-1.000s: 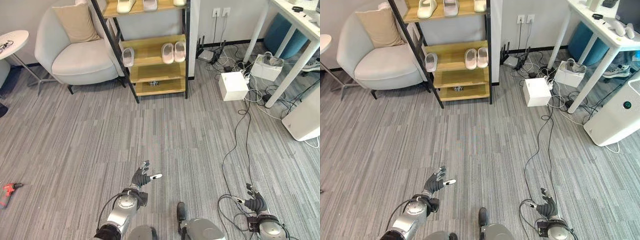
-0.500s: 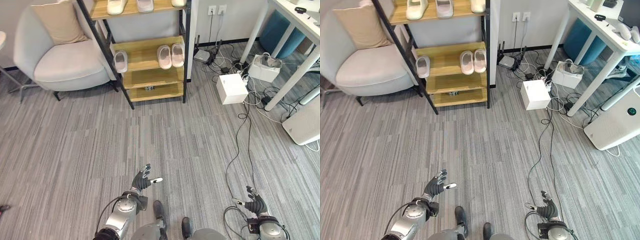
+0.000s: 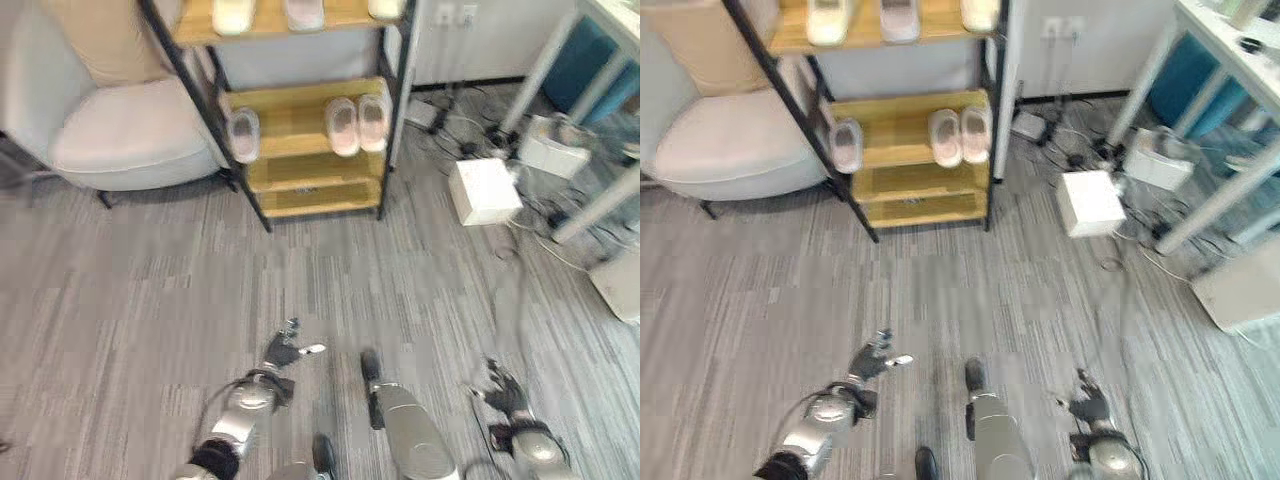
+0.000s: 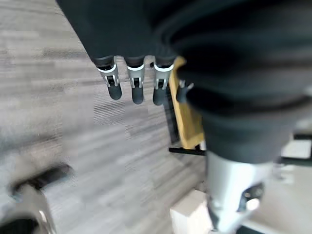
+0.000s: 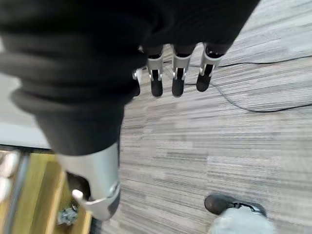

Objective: Arrange the slippers neatly on the shoe rack.

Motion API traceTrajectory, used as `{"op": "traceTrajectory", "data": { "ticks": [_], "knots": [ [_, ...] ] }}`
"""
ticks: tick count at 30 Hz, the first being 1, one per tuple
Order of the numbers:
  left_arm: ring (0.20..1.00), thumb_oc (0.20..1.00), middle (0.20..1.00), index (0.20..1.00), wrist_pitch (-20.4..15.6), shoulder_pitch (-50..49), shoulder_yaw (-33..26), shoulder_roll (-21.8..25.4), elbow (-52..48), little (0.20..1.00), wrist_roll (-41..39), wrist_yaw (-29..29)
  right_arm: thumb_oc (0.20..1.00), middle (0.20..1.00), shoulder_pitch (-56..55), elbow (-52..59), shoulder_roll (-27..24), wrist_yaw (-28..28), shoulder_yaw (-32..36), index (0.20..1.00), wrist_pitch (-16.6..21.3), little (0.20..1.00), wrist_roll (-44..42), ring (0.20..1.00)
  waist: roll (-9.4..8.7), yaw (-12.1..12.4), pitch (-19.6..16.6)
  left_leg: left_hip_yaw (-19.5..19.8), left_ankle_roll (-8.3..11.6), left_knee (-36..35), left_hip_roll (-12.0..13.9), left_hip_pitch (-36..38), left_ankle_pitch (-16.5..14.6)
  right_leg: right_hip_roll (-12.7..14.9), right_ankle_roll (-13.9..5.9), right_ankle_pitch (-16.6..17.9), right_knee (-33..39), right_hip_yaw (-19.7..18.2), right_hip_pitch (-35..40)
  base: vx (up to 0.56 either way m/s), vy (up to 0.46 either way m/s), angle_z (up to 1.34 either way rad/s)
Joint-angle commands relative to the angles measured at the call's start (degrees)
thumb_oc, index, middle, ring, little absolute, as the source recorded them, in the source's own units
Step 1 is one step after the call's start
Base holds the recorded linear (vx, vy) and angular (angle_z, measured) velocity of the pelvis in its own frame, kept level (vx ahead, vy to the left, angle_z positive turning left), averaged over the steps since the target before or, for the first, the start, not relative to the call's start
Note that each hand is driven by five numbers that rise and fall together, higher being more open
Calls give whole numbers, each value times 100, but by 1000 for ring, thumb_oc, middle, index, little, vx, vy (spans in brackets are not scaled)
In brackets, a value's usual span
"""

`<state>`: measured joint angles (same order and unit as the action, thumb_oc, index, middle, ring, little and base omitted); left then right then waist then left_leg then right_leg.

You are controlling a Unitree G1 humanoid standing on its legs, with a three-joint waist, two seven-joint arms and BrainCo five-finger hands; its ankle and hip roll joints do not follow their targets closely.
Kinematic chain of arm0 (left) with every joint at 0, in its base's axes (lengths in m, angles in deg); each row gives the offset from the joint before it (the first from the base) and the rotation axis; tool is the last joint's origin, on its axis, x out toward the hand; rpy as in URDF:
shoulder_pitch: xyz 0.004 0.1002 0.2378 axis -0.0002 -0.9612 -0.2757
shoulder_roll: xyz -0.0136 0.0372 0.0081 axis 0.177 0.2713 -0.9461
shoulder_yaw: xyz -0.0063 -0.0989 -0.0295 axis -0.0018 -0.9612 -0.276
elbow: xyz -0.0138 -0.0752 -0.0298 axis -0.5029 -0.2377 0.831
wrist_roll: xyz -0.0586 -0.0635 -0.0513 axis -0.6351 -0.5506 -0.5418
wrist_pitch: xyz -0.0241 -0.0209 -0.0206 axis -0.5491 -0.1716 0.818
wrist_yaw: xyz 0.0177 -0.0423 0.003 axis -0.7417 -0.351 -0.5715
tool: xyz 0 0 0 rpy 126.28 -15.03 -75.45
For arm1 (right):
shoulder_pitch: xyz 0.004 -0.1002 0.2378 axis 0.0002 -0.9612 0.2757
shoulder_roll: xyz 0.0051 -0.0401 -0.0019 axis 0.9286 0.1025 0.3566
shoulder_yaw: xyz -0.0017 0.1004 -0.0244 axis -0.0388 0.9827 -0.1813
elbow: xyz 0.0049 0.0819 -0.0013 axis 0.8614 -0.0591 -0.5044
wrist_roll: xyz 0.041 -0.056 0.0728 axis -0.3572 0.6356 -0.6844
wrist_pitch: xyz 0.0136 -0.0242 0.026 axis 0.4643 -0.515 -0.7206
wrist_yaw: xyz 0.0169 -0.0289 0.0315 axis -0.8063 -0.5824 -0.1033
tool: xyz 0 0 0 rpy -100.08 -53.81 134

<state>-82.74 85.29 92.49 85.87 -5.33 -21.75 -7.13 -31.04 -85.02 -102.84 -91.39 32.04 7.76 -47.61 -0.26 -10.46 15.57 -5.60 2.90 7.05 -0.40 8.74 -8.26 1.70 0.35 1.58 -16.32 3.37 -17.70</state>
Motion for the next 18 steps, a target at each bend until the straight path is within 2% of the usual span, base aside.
{"op": "traceTrajectory", "data": {
  "ticks": [1, 3, 4, 6, 7, 8, 10, 11, 12, 14, 16, 18],
  "knots": [
    [1000, 1000, 1000, 1000, -306, 469, -50, 2, -2, 1000, -116, 95, 1000, 1000, 79, 500, -481, -43, 49, 1000, 298, 1000, -105, 1000, -74, -47, 22, -189, 402, 1268, 217, -515, 1023, -45, -190, -160, 1247, -84, 1118, 225, -200, 4],
    [1000, 1000, 1000, 1000, -304, 466, -32, 0, -11, 1000, -133, 114, 1000, 1000, 58, 517, -502, -37, 50, 1000, 298, 1000, -103, 1000, -84, -16, 37, -157, 398, 1425, 229, -613, 1119, -57, -140, -236, 1247, -116, 1221, 162, -101, -4],
    [1000, 1000, 1000, 1000, -295, 471, -22, -9, 51, 1000, -172, 130, 1000, 1000, 54, 494, -535, -59, 37, 1000, 272, 1000, -103, 1000, -110, 76, 96, -146, 337, 1505, 212, -925, 1156, -35, -78, -365, 1222, -182, 1395, 325, -131, -4],
    [1000, 1000, 1000, 1000, -297, 431, -6, 8, 95, 1000, -151, 162, 1000, 1000, 6, 479, -543, -72, 55, 1000, 277, 1000, -103, 1000, -138, 191, 81, -200, 213, 1067, 226, -1384, 1024, 17, -100, -502, 1288, -241, 1631, 458, -93, -13],
    [1000, 1000, 1000, 1000, -268, 384, -17, 1, 119, 1000, -119, 179, 1000, 1000, -30, 497, -554, -68, 42, 1000, 269, 1000, -73, 1000, -98, 260, 40, -216, 160, 369, 315, -1523, 994, 7, -147, -640, 1321, -253, 1817, 334, 1, -29],
    [1000, 1000, 1000, 1000, -268, 379, -15, 0, 118, 1000, -118, 180, 1000, 1000, -35, 499, -555, -68, 42, 1000, 269, 1000, -72, 1000, -108, 265, 53, -224, 157, 337, 303, -1481, 999, 19, -151, -654, 1319, -258, 1843, 360, 21, -34],
    [1000, 1000, 1000, 1000, -237, 365, -27, -11, 168, 1000, -32, 226, 1000, 1000, -97, 506, -539, -84, 25, 1000, 285, 1000, -27, 1000, -28, 348, 48, -251, 245, -484, 534, -1739, 1500, -50, -175, -800, 1345, -265, 2078, 277, 18, -43],
    [1000, 1000, 1000, 1000, -238, 361, -25, -12, 170, 1000, -30, 227, 1000, 1000, -102, 506, -539, -84, 25, 1000, 286, 1000, -26, 1000, -45, 344, 54, -255, 246, -545, 510, -1688, 1526, -31, -178, -822, 1342, -262, 2101, 357, 26, -26],
    [1000, 1000, 1000, 1000, -219, 360, -32, 7, 113, 1000, -14, 224, 1000, 1000, -142, 517, -545, -91, 30, 1000, 264, 1000, 28, 1000, -42, 381, 46, -297, 307, -1031, 614, -1741, 1708, -23, -193, -888, 1356, -264, 2259, 216, 16, -18],
    [1000, 1000, 1000, 1000, -207, 350, -66, 24, 116, 1000, 3, 228, 1000, 1000, -127, 504, -540, -101, 8, 1000, 266, 1000, 41, 1000, -86, 385, 31, -385, 334, -1205, 659, -1883, 1712, 26, -226, -943, 1386, -267, 2368, 358, 53, -24],
    [1000, 1000, 1000, 1000, -183, 205, -164, 28, 131, 1000, -10, 243, 1000, 1000, -136, 497, -509, -34, -30, 1000, 194, 1000, 77, 1000, -44, 403, -73, -589, 392, -1205, 760, -1798, 1771, 51, -288, -1010, 1435, -389, 2685, 494, 125, -22],
    [1000, 1000, 1000, 1000, -186, 157, -148, 1, 208, 1000, 29, 233, 1000, 1000, -147, 491, -471, -12, -46, 1000, 182, 1000, 102, 1000, 1, 400, -185, -690, 454, -1205, 750, -1722, 2050, 136, -355, -1005, 1595, -321, 2921, 382, 144, -11]
  ]
}}
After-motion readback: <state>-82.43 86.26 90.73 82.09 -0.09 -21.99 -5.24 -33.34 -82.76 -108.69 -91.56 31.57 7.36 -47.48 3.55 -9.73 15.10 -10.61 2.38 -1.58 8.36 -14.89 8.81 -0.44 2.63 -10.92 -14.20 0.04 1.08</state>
